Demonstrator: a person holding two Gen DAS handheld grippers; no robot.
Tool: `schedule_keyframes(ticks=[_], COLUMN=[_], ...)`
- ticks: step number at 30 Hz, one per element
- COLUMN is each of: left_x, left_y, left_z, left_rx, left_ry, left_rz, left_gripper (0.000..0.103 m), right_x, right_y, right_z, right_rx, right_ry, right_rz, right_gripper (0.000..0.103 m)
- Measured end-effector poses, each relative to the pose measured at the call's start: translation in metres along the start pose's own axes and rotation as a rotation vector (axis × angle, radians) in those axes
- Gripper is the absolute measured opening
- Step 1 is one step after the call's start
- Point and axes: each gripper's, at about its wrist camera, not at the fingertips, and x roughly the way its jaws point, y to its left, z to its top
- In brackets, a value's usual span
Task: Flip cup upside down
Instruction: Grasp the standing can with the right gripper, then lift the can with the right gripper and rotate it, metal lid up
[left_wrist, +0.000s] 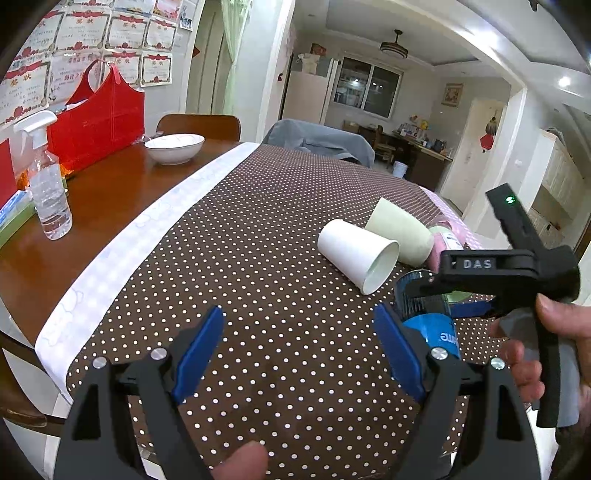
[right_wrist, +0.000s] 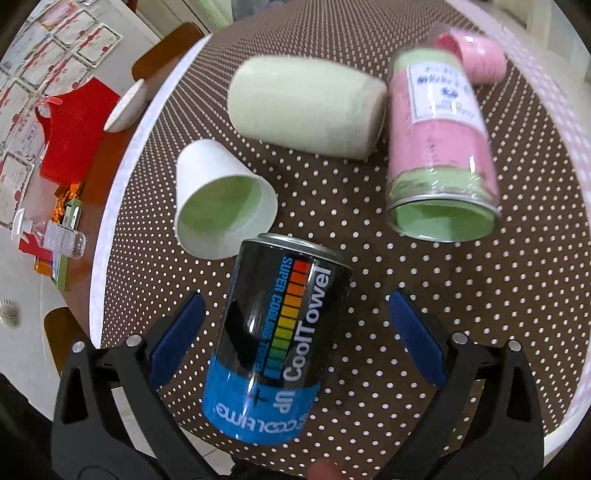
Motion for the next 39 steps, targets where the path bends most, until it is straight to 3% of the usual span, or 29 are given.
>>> schedule_keyframes(ticks=[2, 5, 8, 19, 28, 39], left_x=[0.001, 0.0, 0.0, 0.002, -0.006, -0.016], left_y=[0.001, 0.001, 0.001, -0.009, -0.027, -0.046], left_z=[0.0, 0.0, 0.0, 0.0, 0.007, 0.02], left_rx=[-0.001, 0.0, 0.001, 0.02, 0.06, 0.096], left_ry=[0.001, 0.001, 0.002, 0.011, 0.004, -0.023], left_rz=[0.0, 0.002, 0.002, -0.003, 0.011, 0.029], left_gripper=[0.082, 0.082, 0.082, 0.082, 0.082, 0.082], right_x=[0.005, 0.011, 0.012, -0.011, -0.044, -0.096], right_y=[0.003, 0.008, 0.013, -0.009, -0.03, -0.022], right_z=[0.003, 0.008, 0.011, -0.014, -0.028, -0.044], right_rx=[-0.003, -0.013, -0.036, -0.076, -0.091, -0.201], right_ry=[0.011, 0.027, 0.023, -0.058, -0.202, -0.434], right_rz=[-0.019, -0.007, -0.007, 0.148, 0.228, 0.225], right_gripper=[0.092, 0.075, 0.073, 0.07, 0.069, 0.067])
